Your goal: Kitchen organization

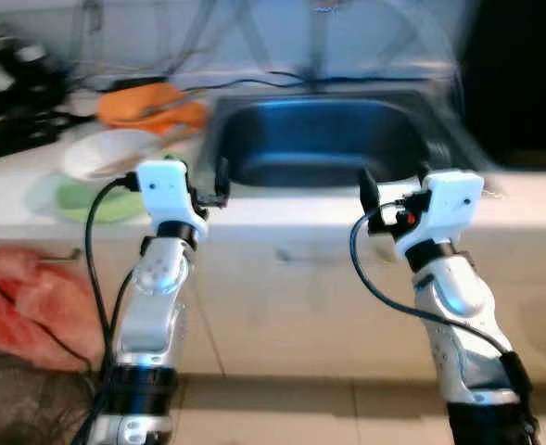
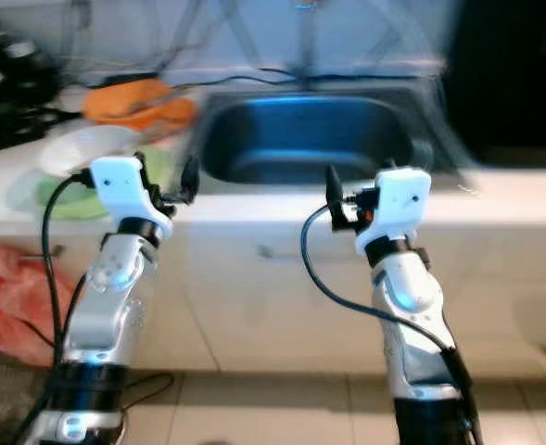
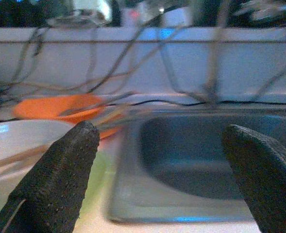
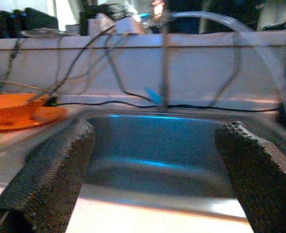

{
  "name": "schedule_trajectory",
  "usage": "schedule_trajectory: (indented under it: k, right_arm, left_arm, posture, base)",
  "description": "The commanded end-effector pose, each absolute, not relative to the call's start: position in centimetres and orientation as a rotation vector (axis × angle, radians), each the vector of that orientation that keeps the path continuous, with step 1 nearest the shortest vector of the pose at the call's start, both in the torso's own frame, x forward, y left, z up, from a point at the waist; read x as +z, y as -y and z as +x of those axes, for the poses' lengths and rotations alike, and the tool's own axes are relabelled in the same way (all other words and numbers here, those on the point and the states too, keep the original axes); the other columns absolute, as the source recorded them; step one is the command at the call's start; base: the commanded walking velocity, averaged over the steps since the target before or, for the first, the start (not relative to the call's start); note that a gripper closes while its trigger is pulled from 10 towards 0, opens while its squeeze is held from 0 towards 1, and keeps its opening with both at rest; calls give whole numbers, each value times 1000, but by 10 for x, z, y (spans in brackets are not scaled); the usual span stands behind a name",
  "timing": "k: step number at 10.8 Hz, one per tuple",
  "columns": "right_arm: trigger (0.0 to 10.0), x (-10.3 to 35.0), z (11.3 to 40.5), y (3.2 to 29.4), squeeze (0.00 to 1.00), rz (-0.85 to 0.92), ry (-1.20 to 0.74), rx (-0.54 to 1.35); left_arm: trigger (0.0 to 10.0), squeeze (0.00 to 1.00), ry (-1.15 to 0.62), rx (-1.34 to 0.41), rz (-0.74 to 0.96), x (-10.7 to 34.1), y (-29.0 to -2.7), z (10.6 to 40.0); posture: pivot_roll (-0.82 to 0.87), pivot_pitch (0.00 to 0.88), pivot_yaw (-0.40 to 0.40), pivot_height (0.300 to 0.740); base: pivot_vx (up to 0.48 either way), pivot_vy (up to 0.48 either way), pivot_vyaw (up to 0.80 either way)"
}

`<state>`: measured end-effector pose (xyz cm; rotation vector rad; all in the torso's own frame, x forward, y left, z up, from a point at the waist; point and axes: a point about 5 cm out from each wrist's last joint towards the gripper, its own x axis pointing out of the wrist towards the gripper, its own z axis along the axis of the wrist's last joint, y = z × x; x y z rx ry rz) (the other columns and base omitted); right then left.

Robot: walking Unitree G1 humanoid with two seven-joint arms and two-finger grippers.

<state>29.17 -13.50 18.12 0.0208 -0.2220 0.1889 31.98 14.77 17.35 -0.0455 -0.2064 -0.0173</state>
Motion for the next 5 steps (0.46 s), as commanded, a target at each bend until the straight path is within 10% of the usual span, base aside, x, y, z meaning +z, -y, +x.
schedule_trajectory:
  k: [1, 5]
  right_arm:
    - [10000, 184, 291, 138, 0, 8, 231, 186]
    - [10000, 185, 293, 138, 0, 4, 235, 186]
  left_arm:
    - [10000, 0, 208, -31, -47, 176, -143, 322]
    - [10000, 0, 221, -59, -77, 177, -137, 322]
  posture:
    - [47, 0, 66, 740]
    - [46, 0, 67, 740]
  base:
    - [461, 0, 0]
    - [227, 0, 0]
